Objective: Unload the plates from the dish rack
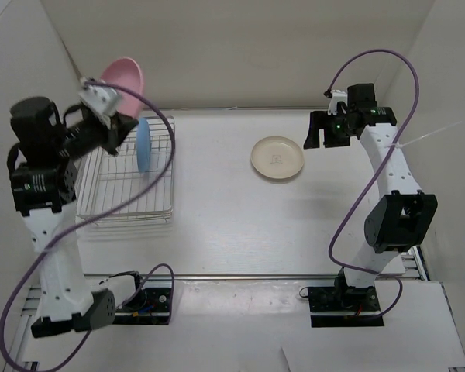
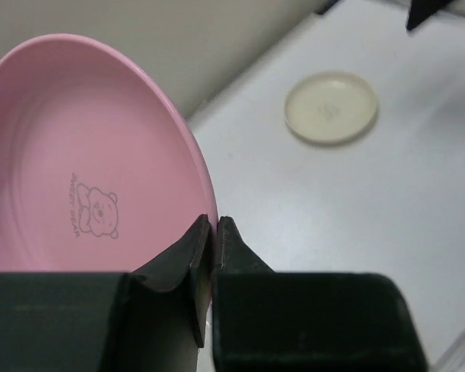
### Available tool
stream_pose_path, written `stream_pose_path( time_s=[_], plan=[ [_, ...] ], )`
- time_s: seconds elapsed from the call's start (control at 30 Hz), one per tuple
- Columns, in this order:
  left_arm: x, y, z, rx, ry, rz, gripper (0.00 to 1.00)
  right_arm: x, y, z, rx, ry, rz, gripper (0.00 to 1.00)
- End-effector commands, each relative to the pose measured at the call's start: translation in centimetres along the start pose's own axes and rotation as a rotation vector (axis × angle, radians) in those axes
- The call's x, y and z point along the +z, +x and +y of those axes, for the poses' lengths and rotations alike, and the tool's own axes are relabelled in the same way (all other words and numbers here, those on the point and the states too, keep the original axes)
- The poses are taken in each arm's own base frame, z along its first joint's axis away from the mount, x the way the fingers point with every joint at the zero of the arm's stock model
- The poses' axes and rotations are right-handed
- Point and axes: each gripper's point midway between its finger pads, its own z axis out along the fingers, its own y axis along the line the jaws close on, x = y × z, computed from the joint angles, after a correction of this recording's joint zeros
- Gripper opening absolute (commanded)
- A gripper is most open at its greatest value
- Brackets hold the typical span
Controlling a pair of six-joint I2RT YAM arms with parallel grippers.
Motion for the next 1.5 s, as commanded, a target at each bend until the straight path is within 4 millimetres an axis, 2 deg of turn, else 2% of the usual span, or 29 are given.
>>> stream_pose_path(
  time_s=[0.0, 0.07, 0.13, 0.2, 0.27, 0.33, 0.37, 0.43, 0.47, 0.5, 0.53, 0.6, 0.67, 0.7, 0.83, 0.93, 0.97, 1.07, 1.1, 1.13, 1.17, 1.2, 1.23, 1.27, 1.33, 1.37, 1.43, 1.47],
  plan=[
    [-0.6, 6.3, -1.9, 0.167, 0.02, 0.199, 0.11, -4.9, -2.3, 4.0, -0.103, -0.13, -0.096, 0.83],
    [-1.0, 9.1, -3.1, 0.279, 0.053, 0.297, 0.11, -6.3, -2.4, 5.6, -0.164, -0.204, -0.108, 0.83],
    [-2.0, 11.3, -1.3, 0.381, -0.028, 0.428, 0.11, -7.6, -2.9, 6.1, -0.219, -0.208, -0.141, 0.83],
    [-3.2, 12.3, 0.4, 0.514, -0.087, 0.521, 0.11, -8.4, -2.8, 6.4, -0.235, -0.206, -0.15, 0.83],
    [-4.1, 11.3, 1.8, 0.652, -0.129, 0.537, 0.11, -9.6, -2.9, 7.0, -0.247, -0.212, -0.173, 0.83],
    [-4.0, 10.0, 2.5, 0.749, -0.138, 0.515, 0.11, -10.0, -2.5, 7.6, -0.261, -0.22, -0.167, 0.83],
    [-4.4, 8.5, 2.7, 0.854, -0.145, 0.486, 0.11, -10.0, -2.5, 7.6, -0.272, -0.219, -0.168, 0.83],
    [-4.1, 8.0, 2.8, 1.011, -0.132, 0.461, 0.11, -11.2, -2.2, 8.9, -0.304, -0.219, -0.184, 0.83],
    [-4.8, 6.5, 2.4, 1.178, -0.151, 0.414, 0.11, -11.2, -2.0, 9.0, -0.323, -0.214, -0.188, 0.83],
    [-3.4, 8.9, 2.1, 1.234, -0.11, 0.416, 0.11, -11.4, -1.7, 9.5, -0.352, -0.198, -0.19, 0.83],
    [-3.0, 9.0, 1.8, 1.312, -0.102, 0.395, 0.11, -11.3, -1.7, 9.5, -0.358, -0.185, -0.185, 0.83],
    [-1.9, 9.0, 0.8, 1.428, -0.052, 0.33, 0.11, -11.8, -1.9, 9.7, -0.378, -0.159, -0.199, 0.83],
    [-1.0, 9.7, -0.9, 1.446, 0.046, 0.268, 0.11, -12.3, -2.1, 10.1, -0.39, -0.154, -0.213, 0.83],
    [-0.7, 9.2, -1.4, 1.461, 0.056, 0.224, 0.11, -12.3, -2.1, 10.1, -0.381, -0.155, -0.212, 0.83],
    [1.9, 10.9, -4.4, 1.53, 0.163, 0.048, 0.11, -12.7, -2.3, 10.5, -0.381, -0.166, -0.231, 0.83],
    [2.8, 11.9, -6.4, 1.587, 0.239, -0.054, 0.11, -13.3, -2.8, 11.2, -0.376, -0.175, -0.25, 0.83],
    [3.5, 13.1, -6.9, 1.578, 0.272, -0.074, 0.11, -13.3, -3.0, 11.2, -0.379, -0.174, -0.259, 0.83],
    [4.9, 14.4, -9.2, 1.578, 0.362, -0.161, 0.11, -14.4, -3.6, 12.4, -0.399, -0.218, -0.293, 0.83],
    [5.3, 14.5, -9.8, 1.569, 0.384, -0.183, 0.11, -13.9, -3.5, 12.7, -0.402, -0.229, -0.281, 0.83],
    [6.1, 15.0, -10.8, 1.549, 0.43, -0.213, 0.11, -14.3, -4.1, 12.8, -0.41, -0.227, -0.297, 0.83],
    [6.6, 15.1, -11.0, 1.557, 0.443, -0.227, 0.11, -14.0, -4.1, 13.7, -0.426, -0.247, -0.292, 0.83],
    [7.1, 14.4, -11.1, 1.581, 0.425, -0.252, 0.11, -14.4, -4.5, 14.0, -0.447, -0.242, -0.306, 0.83],
    [7.7, 14.8, -11.5, 1.55, 0.434, -0.263, 0.11, -14.0, -4.5, 14.4, -0.453, -0.253, -0.3, 0.83],
    [8.3, 14.9, -12.9, 1.555, 0.459, -0.305, 0.11, -12.7, -4.1, 14.9, -0.472, -0.268, -0.261, 0.83],
    [9.3, 14.5, -13.7, 1.543, 0.468, -0.314, 0.11, -11.4, -4.3, 15.2, -0.503, -0.219, -0.239, 0.82],
    [10.3, 14.3, -15.4, 1.505, 0.517, -0.329, 0.11, -10.0, -3.8, 16.3, -0.523, -0.236, -0.203, 0.82],
    [11.7, 13.9, -16.1, 1.468, 0.508, -0.305, 0.11, -8.9, -4.0, 17.7, -0.544, -0.243, -0.192, 0.8],
    [12.9, 13.2, -17.0, 1.447, 0.515, -0.302, 0.11, -9.2, -4.2, 18.4, -0.556, -0.253, -0.203, 0.79]
  ],
)
